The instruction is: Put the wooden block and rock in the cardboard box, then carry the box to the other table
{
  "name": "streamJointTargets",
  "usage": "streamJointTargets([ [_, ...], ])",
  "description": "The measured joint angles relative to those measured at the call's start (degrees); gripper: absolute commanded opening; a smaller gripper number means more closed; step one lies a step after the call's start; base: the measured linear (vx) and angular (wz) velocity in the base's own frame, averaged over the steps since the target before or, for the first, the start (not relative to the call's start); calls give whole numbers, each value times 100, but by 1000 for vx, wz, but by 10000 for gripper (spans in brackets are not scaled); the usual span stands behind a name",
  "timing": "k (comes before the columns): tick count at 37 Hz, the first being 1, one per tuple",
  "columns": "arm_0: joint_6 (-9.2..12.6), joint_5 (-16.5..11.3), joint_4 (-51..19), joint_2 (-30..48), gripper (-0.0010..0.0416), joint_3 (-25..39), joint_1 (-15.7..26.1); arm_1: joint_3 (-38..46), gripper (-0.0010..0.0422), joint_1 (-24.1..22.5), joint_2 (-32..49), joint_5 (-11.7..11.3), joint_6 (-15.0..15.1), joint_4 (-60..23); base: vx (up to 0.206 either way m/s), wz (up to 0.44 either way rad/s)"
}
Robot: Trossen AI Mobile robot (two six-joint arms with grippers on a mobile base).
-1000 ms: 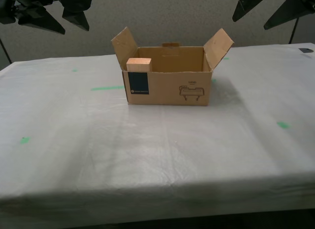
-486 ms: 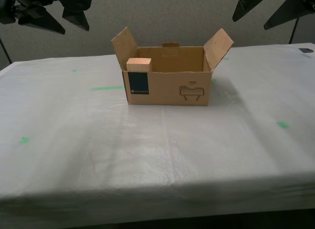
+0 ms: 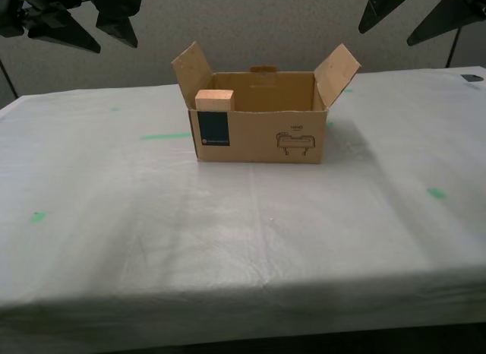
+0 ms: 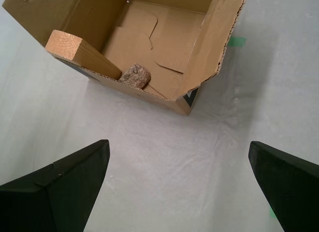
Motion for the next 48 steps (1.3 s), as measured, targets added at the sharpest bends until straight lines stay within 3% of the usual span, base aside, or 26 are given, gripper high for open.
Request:
streamJointTargets([
  [48,0,2,0,0,390,0,0,0,268,0,0,0,0,0,0,0],
])
